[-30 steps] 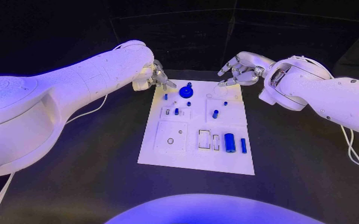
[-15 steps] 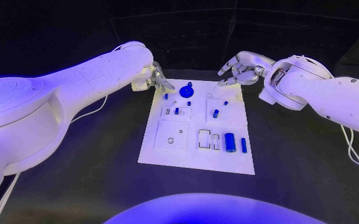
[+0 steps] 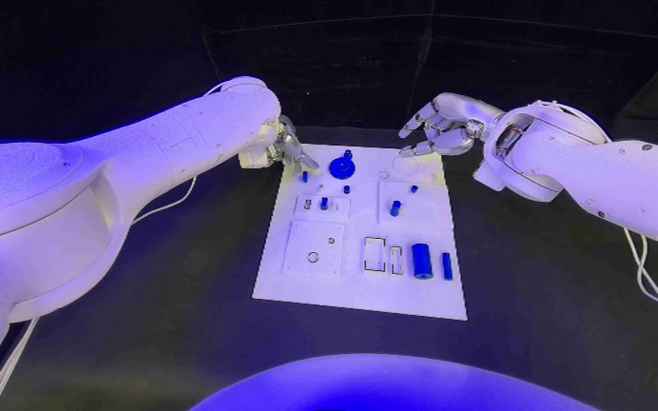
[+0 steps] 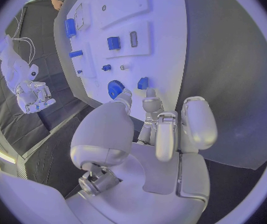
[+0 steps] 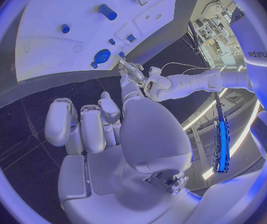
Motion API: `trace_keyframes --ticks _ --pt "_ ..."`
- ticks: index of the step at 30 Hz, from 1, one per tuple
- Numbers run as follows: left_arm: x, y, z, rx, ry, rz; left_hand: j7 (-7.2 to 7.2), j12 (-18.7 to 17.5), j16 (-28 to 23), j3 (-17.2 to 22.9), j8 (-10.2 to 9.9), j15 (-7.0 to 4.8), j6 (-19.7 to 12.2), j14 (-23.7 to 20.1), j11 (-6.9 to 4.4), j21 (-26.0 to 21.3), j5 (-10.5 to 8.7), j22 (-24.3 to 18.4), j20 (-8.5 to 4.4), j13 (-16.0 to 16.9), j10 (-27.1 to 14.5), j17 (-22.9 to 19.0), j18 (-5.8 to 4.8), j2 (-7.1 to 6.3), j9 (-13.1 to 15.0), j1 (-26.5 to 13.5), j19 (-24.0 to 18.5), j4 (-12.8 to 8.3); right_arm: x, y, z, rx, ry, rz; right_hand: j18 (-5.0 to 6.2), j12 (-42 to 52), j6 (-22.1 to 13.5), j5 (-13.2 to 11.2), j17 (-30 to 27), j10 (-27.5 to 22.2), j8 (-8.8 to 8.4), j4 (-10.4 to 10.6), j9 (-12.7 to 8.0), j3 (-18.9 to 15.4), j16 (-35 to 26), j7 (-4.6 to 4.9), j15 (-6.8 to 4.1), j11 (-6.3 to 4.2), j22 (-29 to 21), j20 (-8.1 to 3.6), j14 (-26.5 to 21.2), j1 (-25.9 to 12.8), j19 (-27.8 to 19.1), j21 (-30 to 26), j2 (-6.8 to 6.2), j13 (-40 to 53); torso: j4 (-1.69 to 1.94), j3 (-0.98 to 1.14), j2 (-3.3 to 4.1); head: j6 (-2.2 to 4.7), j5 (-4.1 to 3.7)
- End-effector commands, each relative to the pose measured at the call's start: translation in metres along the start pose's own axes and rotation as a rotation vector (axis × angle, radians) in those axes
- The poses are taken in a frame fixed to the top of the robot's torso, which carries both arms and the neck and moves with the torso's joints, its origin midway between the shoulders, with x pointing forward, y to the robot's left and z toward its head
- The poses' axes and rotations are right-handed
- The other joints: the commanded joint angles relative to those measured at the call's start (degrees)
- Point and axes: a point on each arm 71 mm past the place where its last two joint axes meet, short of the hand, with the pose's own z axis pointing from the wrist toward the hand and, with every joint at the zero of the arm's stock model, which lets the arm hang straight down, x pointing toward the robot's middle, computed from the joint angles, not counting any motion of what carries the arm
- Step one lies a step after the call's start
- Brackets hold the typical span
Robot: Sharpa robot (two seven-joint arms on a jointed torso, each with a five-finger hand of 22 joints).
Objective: Assemble the parts on the task board
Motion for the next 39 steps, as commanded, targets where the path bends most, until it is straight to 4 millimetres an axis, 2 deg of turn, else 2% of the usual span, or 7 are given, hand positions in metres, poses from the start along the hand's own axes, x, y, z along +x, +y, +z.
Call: trace_keyframes --ticks 1,7,14,19,39 --pt "0.002 -0.0008 -0.0003 -0.005 0.032 0.026 0.05 0.3 0.2 -0.3 -0.3 0.49 0.4 6.1 0.26 0.4 -0.12 0.0 0.36 -0.1 -0.3 15.1 -0.88 0.02 -0.1 0.6 0.1 -0.1 -0.0008 0.0013 0.0003 -0.009 0.002 -0.004 1.14 -0.1 0.2 0.4 0.0 -0.3 0.21 -0.1 0.0 -0.2 -0.3 0.02 -0.48 0.14 -0.1 0.07 1.8 0.2 -0.4 -0.3 0.55 0.0 0.0 0.01 0.0 -0.04 0.01" --pt "0.0029 -0.0009 0.0 -0.005 0.041 0.03 0.05 0.3 0.2 -0.4 -0.3 0.49 0.4 6.1 0.26 0.4 -0.13 0.1 0.37 0.0 -0.3 15.1 -0.88 -0.01 -0.1 0.7 0.1 -0.1 -0.0008 0.0011 0.0002 -0.008 0.002 -0.004 1.13 -0.1 0.1 0.5 0.0 -0.3 0.23 0.0 0.0 -0.3 -0.3 0.02 -0.48 0.14 0.0 0.07 1.8 0.3 -0.4 -0.3 0.59 0.0 -0.03 0.04 0.01 -0.04 -0.02" --pt "0.0039 -0.0021 0.0004 -0.001 0.045 0.032 0.02 0.4 0.2 -0.6 -0.4 0.48 0.7 6.1 0.23 0.4 -0.12 0.1 0.37 0.1 -0.2 15.1 -0.87 0.63 -0.4 1.7 0.1 -0.7 -0.0007 0.0013 0.0005 -0.008 0.003 -0.004 1.13 -0.1 0.1 0.5 0.0 -0.3 0.23 0.0 0.0 -0.3 -0.3 0.02 -0.48 0.14 0.0 0.07 1.8 0.3 -0.4 -0.3 0.59 0.0 0.01 0.03 0.02 -0.06 -0.11" --pt "0.0049 -0.0029 0.001 0.001 0.053 0.035 0.03 0.5 0.2 -0.2 -0.5 0.45 1.0 6.1 0.22 0.5 -0.12 0.3 0.36 0.1 -0.2 15.1 -0.89 1.74 -0.8 4.1 0.1 -2.5 -0.0006 0.0016 0.0007 -0.009 0.003 -0.004 1.13 -0.1 0.1 0.5 0.0 -0.3 0.23 0.0 0.0 -0.3 -0.3 0.02 -0.48 0.14 0.0 0.07 1.8 0.3 -0.4 -0.3 0.59 0.0 0.01 0.01 0.04 -0.09 -0.13" --pt "0.0064 -0.0061 0.0027 0.019 0.051 0.032 0.01 0.5 0.2 1.3 -0.9 0.44 1.3 6.1 0.18 0.6 -0.12 0.5 0.36 -0.1 -0.3 15.1 -0.91 4.49 -1.6 7.2 0.0 -5.1 -0.0004 0.0022 0.0013 -0.011 0.003 -0.003 1.16 -0.1 0.2 0.7 -0.1 -0.3 0.26 0.0 0.0 -0.3 -0.4 0.02 -0.49 0.14 -0.2 0.06 1.8 0.4 -0.5 -0.4 0.63 0.0 -0.04 0.07 0.03 -0.28 -0.21"
